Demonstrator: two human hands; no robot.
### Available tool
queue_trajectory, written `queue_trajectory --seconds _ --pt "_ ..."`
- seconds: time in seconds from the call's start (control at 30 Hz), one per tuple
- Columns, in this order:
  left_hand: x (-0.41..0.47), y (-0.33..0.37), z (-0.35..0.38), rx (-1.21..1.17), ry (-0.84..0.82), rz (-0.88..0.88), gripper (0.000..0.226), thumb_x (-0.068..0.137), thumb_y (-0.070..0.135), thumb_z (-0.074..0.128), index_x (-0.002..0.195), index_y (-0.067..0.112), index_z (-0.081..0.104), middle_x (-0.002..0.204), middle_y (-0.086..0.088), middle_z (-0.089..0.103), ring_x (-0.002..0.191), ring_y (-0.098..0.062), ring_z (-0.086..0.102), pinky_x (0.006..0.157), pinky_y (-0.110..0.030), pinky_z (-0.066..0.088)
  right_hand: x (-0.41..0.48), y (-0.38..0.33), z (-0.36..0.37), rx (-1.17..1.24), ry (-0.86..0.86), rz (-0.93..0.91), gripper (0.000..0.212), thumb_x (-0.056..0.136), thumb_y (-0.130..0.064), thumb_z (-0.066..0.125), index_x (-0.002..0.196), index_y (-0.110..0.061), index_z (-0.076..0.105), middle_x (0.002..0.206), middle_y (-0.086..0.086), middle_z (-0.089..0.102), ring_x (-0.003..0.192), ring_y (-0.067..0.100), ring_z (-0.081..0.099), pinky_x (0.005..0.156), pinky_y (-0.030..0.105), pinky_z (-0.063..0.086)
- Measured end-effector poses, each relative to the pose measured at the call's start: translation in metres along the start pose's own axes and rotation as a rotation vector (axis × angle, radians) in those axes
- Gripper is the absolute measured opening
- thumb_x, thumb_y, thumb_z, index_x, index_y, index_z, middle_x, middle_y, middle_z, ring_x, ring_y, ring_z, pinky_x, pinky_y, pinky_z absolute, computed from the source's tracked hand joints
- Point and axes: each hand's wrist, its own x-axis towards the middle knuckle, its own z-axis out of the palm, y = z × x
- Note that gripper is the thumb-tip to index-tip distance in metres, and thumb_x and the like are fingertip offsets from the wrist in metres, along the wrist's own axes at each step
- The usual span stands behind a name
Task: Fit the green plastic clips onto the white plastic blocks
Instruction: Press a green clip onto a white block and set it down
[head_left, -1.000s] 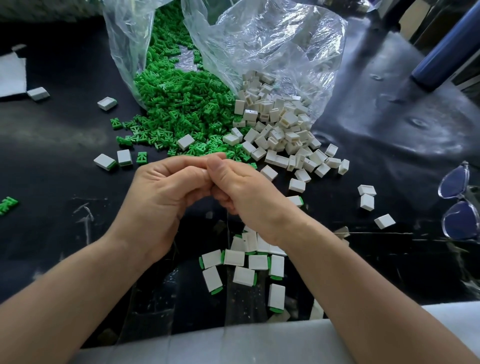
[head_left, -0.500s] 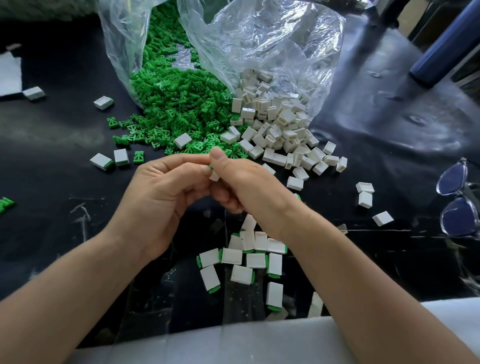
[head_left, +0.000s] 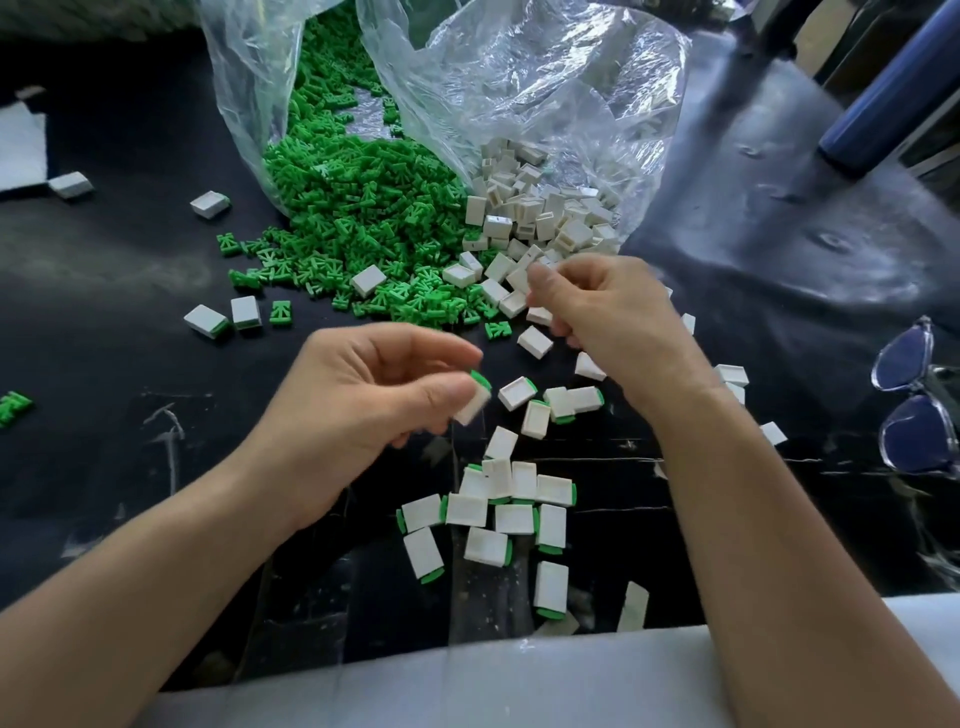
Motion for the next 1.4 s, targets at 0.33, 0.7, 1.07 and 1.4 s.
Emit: queue_trajectory --seconds 0.33,0.7,1.07,1.4 --pt "0.0 -0.002 0.001 0.118 -0.062 -0.034 0.035 0.053 0.048 0.066 0.081 0.029 0.075 0.072 -0.002 0.073 0.052 -0.005 0.058 0.043 -0.012 0.039 0.002 0.007 0.009 -0.502 -0.045 -0.011 0.023 0.081 -0.032 0.066 0.102 -0.023 0.066 0.102 -0.001 0.065 0.099 0.018 0.057 0.089 0.032 0.046" --pt "0.009 -0.006 -0.002 -0.114 0.149 -0.115 0.04 0.053 0.03 0.069 0.089 0.014 0.068 0.079 -0.007 0.074 0.069 -0.013 0.07 0.056 -0.017 0.054 -0.013 -0.009 0.028 0.141 -0.145 -0.329 0.02 0.069 -0.012 0.079 0.077 -0.024 0.064 0.07 -0.011 0.061 0.062 -0.003 0.055 0.062 0.013 0.045" --pt "0.014 -0.006 -0.01 -0.086 0.323 -0.076 0.021 0.088 0.003 0.055 0.082 0.017 0.069 0.067 0.003 0.07 0.058 -0.007 0.066 0.047 -0.016 0.049 -0.013 -0.007 0.033 -0.29 -0.256 -0.324 0.014 0.083 -0.016 0.064 0.094 -0.018 0.072 0.077 -0.014 0.054 0.081 0.003 0.051 0.08 0.02 0.043" --pt "0.013 -0.008 -0.007 -0.094 0.281 -0.063 0.025 0.079 -0.01 0.061 0.076 0.015 0.066 0.065 0.004 0.067 0.061 -0.007 0.066 0.049 -0.015 0.051 -0.001 0.004 0.019 -0.286 0.0 -0.236 0.015 0.087 -0.016 0.06 0.095 -0.018 0.072 0.084 -0.008 0.062 0.082 0.008 0.055 0.081 0.025 0.045"
